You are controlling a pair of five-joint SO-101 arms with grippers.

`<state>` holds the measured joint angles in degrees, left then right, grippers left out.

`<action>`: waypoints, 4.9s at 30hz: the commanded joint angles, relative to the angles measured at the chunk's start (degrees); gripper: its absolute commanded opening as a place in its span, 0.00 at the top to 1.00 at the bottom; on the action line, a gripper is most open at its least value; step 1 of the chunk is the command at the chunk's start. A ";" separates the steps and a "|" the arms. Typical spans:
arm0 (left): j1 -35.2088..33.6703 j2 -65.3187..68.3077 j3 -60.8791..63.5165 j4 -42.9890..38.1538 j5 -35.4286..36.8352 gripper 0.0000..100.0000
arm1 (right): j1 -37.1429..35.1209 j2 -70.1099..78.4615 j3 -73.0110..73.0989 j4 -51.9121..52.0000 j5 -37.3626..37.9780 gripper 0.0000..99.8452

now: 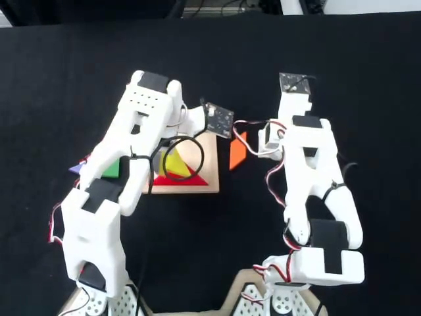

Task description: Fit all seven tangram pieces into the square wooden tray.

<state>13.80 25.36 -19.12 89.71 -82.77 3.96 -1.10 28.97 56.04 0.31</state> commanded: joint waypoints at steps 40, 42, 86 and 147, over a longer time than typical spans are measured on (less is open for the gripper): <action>-6.20 -4.75 -8.22 8.97 12.57 0.83 | 13.54 -0.75 -6.46 -0.88 -10.11 0.99; -6.29 -4.48 -7.34 8.88 21.27 0.91 | 13.54 -0.75 -6.46 -0.88 -10.11 0.99; -11.65 16.09 -7.78 -3.08 49.14 0.97 | 13.54 -0.66 -6.46 -0.88 -10.11 0.99; 0.22 16.70 -29.23 10.64 133.27 0.76 | 11.69 -0.75 -6.37 -0.79 -6.51 0.99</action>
<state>15.82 45.23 -44.70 100.26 48.22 16.79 -1.10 25.80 56.04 -6.81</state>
